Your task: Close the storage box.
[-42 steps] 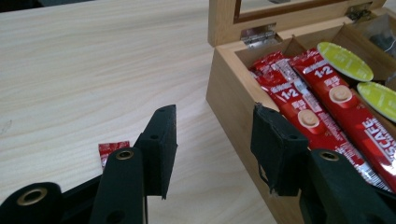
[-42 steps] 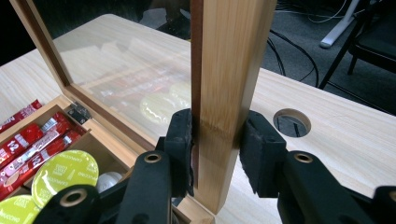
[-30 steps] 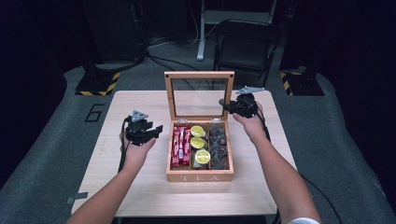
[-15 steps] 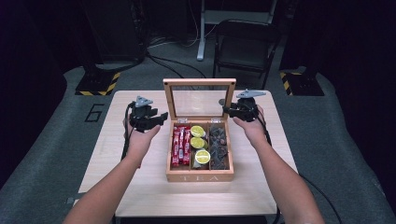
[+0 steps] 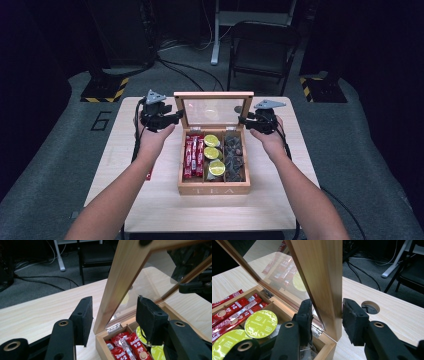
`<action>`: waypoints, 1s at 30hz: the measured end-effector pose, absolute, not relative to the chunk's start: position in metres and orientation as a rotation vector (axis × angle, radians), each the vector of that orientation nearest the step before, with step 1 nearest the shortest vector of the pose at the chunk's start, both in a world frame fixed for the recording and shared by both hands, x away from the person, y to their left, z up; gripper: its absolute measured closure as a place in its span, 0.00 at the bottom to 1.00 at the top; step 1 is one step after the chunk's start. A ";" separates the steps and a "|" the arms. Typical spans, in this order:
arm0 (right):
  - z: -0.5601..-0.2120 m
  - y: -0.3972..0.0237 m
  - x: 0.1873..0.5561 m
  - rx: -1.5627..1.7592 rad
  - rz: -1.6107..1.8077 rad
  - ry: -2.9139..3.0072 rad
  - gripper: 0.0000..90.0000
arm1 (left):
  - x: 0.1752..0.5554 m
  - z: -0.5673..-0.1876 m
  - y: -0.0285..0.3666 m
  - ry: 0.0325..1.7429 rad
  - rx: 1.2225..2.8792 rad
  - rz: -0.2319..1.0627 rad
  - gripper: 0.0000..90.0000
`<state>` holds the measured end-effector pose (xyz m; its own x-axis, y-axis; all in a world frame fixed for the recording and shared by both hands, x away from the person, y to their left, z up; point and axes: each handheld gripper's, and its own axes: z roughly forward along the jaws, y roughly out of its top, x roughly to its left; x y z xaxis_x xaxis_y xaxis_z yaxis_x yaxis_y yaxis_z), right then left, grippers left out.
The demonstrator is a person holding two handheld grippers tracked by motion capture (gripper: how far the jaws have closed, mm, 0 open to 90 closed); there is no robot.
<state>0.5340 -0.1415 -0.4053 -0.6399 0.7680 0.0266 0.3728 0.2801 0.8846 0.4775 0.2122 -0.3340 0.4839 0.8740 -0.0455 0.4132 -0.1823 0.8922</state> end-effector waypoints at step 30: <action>-0.409 -0.147 0.523 1.037 1.398 2.147 0.59 | 0.455 -0.320 0.206 1.001 1.817 0.657 0.70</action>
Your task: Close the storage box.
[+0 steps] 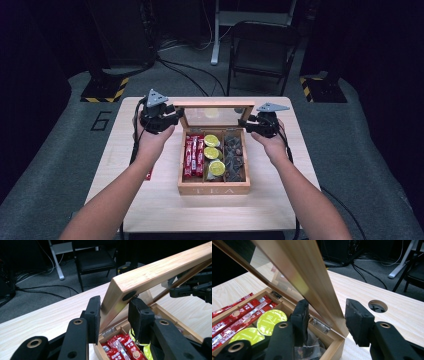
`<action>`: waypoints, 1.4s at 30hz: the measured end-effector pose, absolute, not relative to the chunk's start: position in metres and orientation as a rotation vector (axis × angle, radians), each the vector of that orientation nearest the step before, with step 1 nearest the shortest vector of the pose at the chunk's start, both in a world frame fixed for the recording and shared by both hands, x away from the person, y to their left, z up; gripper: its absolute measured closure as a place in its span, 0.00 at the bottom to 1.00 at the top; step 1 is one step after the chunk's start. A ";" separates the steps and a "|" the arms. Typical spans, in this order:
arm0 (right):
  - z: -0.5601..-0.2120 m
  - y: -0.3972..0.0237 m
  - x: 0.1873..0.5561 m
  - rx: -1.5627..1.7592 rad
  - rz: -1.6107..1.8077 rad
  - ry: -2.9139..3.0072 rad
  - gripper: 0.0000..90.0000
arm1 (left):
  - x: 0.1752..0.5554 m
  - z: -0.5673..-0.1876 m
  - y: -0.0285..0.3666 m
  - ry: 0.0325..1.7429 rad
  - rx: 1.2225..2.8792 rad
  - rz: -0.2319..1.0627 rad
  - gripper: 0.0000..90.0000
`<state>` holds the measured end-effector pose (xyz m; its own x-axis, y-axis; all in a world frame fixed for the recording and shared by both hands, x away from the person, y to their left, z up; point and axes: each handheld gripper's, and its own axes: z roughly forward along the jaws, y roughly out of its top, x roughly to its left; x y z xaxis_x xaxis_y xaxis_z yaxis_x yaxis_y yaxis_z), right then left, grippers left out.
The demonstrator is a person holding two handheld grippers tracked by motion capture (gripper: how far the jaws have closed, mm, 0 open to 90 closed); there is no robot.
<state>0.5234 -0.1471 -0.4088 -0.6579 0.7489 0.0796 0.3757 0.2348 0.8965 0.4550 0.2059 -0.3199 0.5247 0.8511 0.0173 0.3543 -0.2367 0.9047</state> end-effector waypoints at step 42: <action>-0.368 -0.157 0.428 0.907 1.459 2.160 0.49 | 0.401 -0.357 0.214 0.941 1.846 0.601 0.67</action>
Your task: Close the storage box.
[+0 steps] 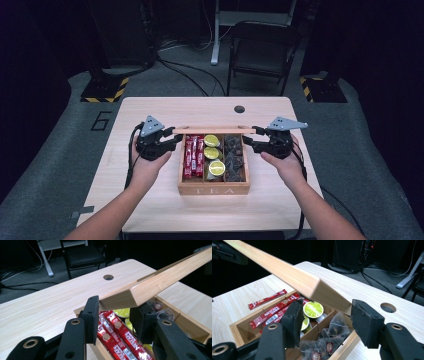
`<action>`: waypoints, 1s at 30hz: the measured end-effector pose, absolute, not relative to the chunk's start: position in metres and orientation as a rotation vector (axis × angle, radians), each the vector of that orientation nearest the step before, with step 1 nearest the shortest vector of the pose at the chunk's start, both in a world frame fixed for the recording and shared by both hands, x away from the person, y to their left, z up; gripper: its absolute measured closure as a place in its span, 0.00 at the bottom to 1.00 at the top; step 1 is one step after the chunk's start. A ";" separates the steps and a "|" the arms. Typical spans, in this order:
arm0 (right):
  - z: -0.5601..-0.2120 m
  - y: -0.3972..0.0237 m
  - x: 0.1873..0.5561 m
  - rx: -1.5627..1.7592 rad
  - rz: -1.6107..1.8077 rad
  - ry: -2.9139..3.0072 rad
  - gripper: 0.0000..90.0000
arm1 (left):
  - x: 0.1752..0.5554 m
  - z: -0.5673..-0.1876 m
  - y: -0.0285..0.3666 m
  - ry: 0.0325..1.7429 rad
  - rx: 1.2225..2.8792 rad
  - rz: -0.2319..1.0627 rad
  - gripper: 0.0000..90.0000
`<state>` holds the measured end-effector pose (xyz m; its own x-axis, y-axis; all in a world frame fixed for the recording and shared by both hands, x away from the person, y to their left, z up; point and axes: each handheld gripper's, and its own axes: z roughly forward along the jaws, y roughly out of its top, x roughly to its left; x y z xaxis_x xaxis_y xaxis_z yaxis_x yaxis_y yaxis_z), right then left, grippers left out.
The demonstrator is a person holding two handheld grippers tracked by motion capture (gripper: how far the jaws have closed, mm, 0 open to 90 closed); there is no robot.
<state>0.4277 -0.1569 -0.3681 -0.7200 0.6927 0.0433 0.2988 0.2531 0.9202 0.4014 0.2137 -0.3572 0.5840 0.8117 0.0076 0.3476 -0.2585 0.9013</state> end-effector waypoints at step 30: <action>-0.400 -0.158 0.382 0.841 1.421 2.154 0.51 | 0.361 -0.394 0.216 0.873 1.913 0.602 0.61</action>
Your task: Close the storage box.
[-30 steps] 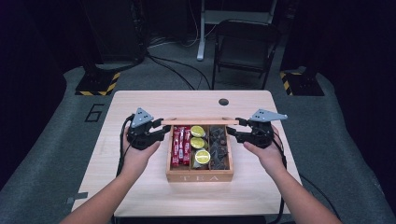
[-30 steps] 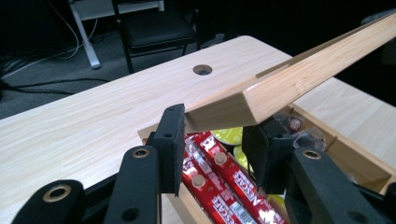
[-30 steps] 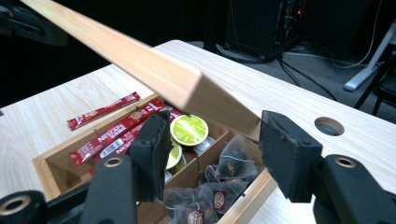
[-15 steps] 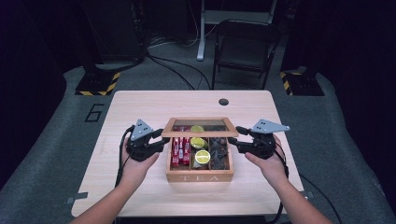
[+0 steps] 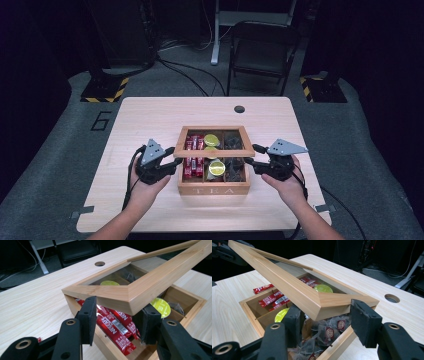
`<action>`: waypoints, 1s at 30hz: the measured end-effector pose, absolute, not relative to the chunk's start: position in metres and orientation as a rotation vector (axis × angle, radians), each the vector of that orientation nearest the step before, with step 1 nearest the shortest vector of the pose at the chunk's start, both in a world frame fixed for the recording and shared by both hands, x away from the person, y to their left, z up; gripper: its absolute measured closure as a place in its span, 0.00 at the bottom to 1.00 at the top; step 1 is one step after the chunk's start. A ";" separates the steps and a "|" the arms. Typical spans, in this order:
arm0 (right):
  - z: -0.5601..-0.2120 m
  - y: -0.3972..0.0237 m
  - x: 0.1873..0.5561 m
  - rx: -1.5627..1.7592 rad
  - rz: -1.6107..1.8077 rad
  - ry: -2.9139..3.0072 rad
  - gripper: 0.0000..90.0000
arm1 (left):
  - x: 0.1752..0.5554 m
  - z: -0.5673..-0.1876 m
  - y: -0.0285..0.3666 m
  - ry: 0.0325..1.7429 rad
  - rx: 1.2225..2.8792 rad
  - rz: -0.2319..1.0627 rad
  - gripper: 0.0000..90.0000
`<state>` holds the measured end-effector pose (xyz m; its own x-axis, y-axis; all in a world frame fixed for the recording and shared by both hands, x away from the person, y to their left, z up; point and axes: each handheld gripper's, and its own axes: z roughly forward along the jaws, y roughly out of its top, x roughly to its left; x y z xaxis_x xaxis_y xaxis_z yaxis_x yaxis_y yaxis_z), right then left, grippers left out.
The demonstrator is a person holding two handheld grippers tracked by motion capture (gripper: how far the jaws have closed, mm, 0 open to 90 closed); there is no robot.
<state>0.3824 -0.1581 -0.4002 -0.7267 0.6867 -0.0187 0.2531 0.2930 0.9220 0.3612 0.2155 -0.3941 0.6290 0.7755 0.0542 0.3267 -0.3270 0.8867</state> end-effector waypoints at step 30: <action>-0.440 -0.160 0.362 0.846 1.387 2.193 0.51 | 0.343 -0.440 0.217 0.906 1.888 0.517 0.61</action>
<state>0.3622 -0.1595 -0.4399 -0.7321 0.6809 -0.0203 0.2735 0.3211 0.9067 0.3428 0.2172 -0.4396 0.6365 0.7709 -0.0240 0.3714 -0.2791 0.8856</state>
